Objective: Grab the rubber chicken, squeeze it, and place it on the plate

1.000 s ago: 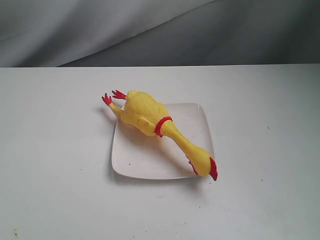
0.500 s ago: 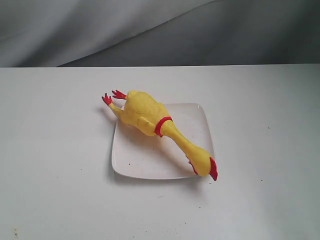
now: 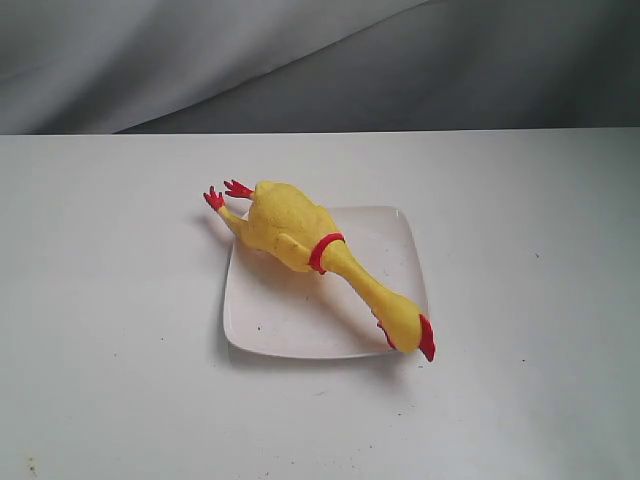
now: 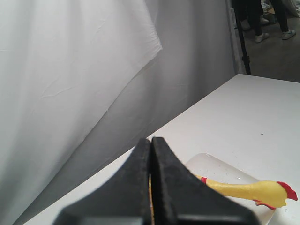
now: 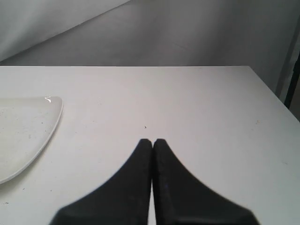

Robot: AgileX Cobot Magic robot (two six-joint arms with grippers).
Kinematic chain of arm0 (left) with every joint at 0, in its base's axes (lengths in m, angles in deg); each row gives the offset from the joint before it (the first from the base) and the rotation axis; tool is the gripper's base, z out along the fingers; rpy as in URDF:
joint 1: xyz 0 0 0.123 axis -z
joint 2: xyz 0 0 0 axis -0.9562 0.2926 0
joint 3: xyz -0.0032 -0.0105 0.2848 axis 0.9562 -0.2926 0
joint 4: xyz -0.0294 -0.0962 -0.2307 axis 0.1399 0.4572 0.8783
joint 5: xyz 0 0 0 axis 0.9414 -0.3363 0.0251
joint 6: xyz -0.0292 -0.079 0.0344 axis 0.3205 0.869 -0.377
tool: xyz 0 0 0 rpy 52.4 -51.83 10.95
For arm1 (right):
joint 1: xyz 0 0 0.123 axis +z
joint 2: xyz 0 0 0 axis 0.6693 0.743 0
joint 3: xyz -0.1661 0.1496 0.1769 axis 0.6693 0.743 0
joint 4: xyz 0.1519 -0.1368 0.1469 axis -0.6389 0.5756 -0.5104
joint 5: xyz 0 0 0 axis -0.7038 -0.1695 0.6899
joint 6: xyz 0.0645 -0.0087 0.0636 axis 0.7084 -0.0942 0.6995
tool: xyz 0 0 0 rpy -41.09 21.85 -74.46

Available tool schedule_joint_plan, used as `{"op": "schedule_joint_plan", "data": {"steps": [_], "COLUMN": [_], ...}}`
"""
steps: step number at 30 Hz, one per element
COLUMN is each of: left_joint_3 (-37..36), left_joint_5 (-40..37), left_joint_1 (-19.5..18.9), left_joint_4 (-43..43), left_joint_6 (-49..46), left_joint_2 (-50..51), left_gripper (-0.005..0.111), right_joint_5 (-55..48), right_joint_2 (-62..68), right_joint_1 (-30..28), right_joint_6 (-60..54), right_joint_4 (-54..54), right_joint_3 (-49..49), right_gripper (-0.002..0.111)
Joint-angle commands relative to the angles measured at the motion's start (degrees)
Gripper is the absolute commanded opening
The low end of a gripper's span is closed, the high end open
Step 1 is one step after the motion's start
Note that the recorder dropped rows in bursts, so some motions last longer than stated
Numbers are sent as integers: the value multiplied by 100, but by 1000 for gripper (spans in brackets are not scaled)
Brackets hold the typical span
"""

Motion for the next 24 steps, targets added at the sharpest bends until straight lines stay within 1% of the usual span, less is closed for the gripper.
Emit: {"op": "schedule_joint_plan", "data": {"steps": [1, 13, 15, 16, 17, 18, 19, 20, 21, 23, 24], "left_joint_3": [36, 36, 36, 36, 36, 36, 36, 36, 36, 36, 36], "left_joint_5": [-9, -9, 61, 253, 360, 603, 675, 689, 689, 689, 689], "left_joint_1": [28, 28, -166, -532, -800, -1368, -1703, -2373, -2714, -3930, -4239], "left_joint_4": [24, 24, 70, 174, 174, 174, 174, 174, 174, 174, 174], "left_joint_6": [25, 25, 40, 51, 51, 51, 51, 51, 51, 51, 23], "left_joint_2": [-22, -22, -87, -175, -236, -397, -506, -711, -833, -1370, -1524], "left_gripper": [1, 1, 1, 1, 1, 1, 1, 1, 1, 1, 1], "right_joint_5": [3, 3, 3, 3, 3, 3, 3, 3, 3, 3, 3], "right_joint_2": [-17, -17, -17, -17, -17, -17, -17, -17, -17, -17, -17], "right_joint_1": [-14, -14, -14, -14, -14, -14, -14, -14, -14, -14, -14], "right_joint_6": [47, 47, 47, 47, 47, 47, 47, 47, 47, 47, 47], "right_joint_4": [57, 57, 57, 57, 57, 57, 57, 57, 57, 57, 57], "right_joint_3": [23, 23, 23, 23, 23, 23, 23, 23, 23, 23, 23], "right_gripper": [0, 0, 0, 0, 0, 0, 0, 0, 0, 0, 0]}}
